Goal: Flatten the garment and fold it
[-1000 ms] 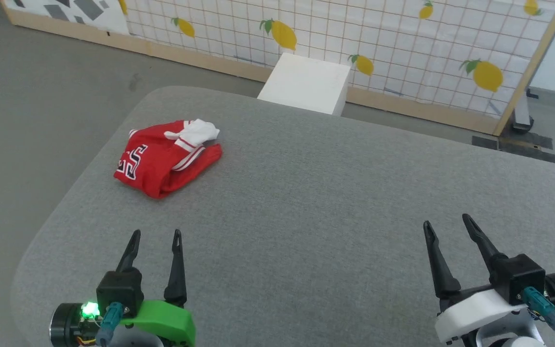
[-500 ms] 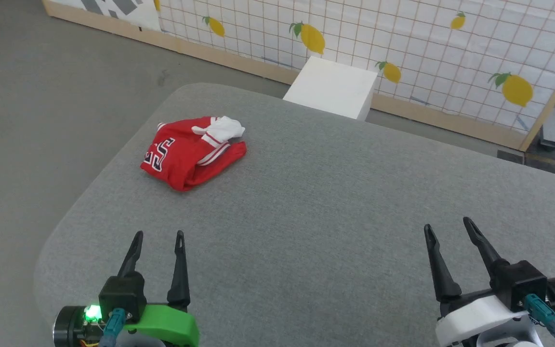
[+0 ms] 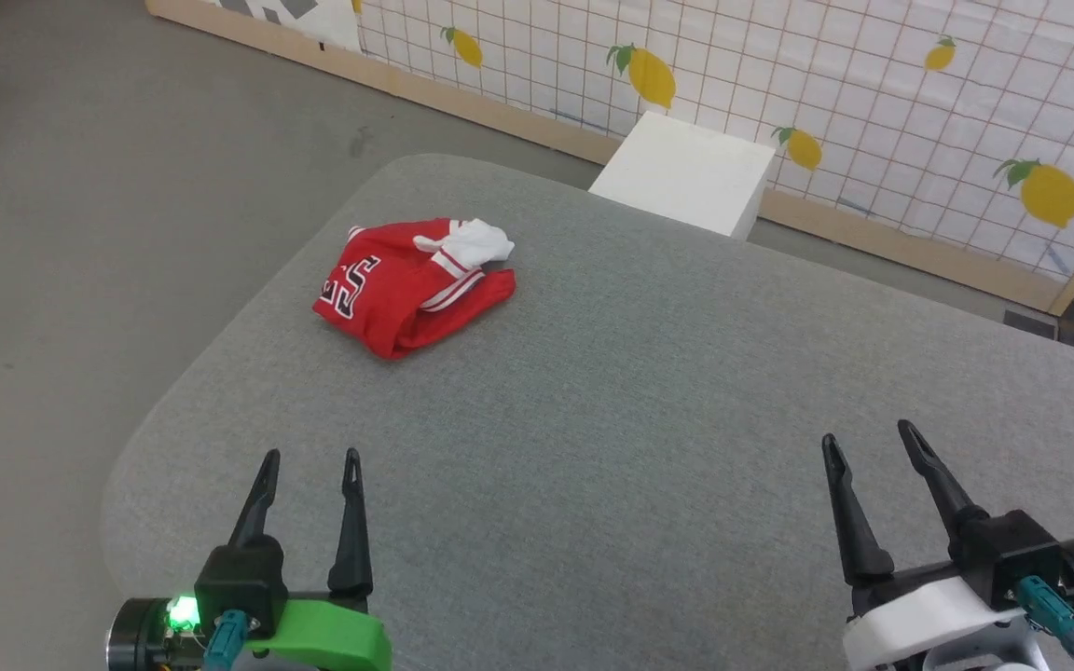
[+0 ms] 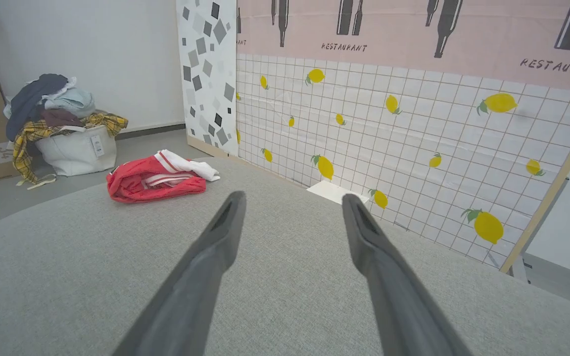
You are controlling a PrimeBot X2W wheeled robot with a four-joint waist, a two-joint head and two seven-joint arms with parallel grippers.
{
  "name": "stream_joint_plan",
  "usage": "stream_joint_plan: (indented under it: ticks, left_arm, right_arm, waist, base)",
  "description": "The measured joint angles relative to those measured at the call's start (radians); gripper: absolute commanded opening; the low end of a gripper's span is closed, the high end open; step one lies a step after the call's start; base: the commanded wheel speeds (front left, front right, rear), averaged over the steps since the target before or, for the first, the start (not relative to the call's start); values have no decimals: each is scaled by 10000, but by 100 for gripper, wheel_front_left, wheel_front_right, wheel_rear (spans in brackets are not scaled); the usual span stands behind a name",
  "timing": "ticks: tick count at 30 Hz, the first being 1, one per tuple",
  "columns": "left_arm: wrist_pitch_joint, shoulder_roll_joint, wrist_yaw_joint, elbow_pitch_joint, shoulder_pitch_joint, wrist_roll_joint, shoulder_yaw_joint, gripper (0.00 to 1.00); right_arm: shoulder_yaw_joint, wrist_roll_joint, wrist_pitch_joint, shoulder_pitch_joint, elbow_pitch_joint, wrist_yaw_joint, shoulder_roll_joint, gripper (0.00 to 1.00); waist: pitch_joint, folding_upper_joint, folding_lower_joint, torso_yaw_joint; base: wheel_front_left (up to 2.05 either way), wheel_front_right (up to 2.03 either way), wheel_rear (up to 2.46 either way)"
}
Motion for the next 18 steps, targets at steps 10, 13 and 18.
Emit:
stream_joint_plan:
  ticks: [10, 13, 18]
  left_arm:
    - [-190, -2, 13, -144, 65, -75, -115, 100]
    - [-253, -2, 13, -174, 84, -182, -125, 100]
    - [-355, 0, -196, -213, 30, -522, -38, 100]
  right_arm:
    - [31, -35, -184, 172, -12, 0, 4, 100]
    - [35, -109, -263, 197, -25, 0, 6, 100]
    - [-56, -217, -362, 204, -92, 0, 12, 100]
  waist:
    - [27, 0, 0, 267]
    - [108, 0, 0, 309]
    - [360, 0, 0, 326]
  base:
    - [0, 0, 0]
    - [0, 0, 0]
    - [0, 0, 0]
